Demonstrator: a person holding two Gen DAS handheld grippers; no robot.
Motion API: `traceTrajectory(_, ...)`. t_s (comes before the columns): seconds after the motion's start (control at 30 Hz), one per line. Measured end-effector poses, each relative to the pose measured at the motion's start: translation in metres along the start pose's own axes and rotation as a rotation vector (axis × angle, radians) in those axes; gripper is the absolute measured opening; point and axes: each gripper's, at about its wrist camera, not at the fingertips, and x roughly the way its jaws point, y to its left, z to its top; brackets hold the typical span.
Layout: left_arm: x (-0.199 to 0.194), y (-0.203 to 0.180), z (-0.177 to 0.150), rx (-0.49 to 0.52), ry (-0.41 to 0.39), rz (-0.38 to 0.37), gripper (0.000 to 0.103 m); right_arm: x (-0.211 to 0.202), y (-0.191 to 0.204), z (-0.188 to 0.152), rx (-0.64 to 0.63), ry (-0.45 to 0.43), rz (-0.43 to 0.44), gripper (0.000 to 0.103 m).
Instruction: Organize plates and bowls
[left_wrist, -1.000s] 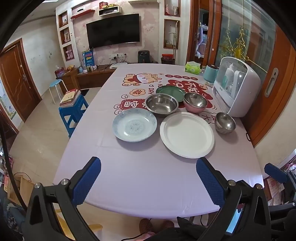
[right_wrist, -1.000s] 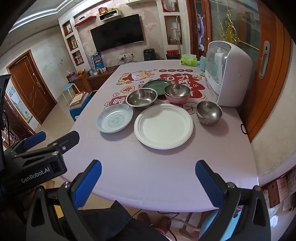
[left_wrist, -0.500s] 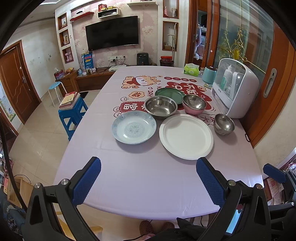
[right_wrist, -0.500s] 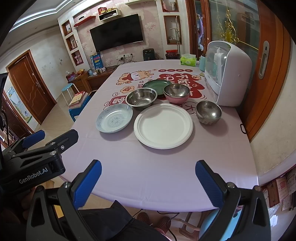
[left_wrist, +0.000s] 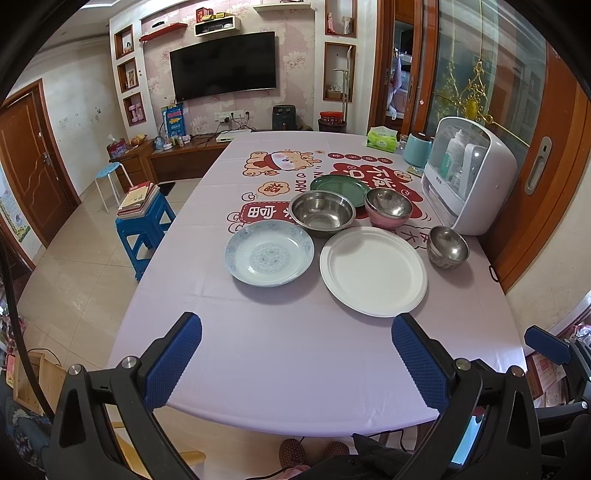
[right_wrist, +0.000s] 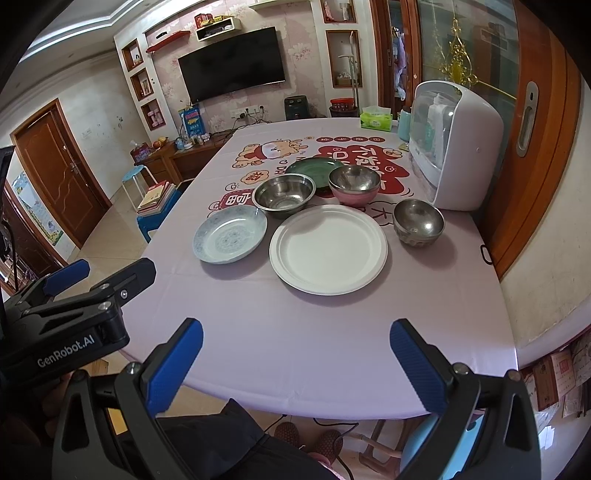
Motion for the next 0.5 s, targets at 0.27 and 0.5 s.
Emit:
traceTrajectory(0.27,0.001,0.005,0.003,0.001,-0.002,-0.019,0.102,0.0,0.003,0.0,-0.006,-0.017,-0.016,0.102)
traceTrajectory(0.5,0.001,0.007,0.005,0.016,-0.026,-0.053,0.102,-0.011,0.011,-0.001,0.0,-0.05,-0.039,0.102)
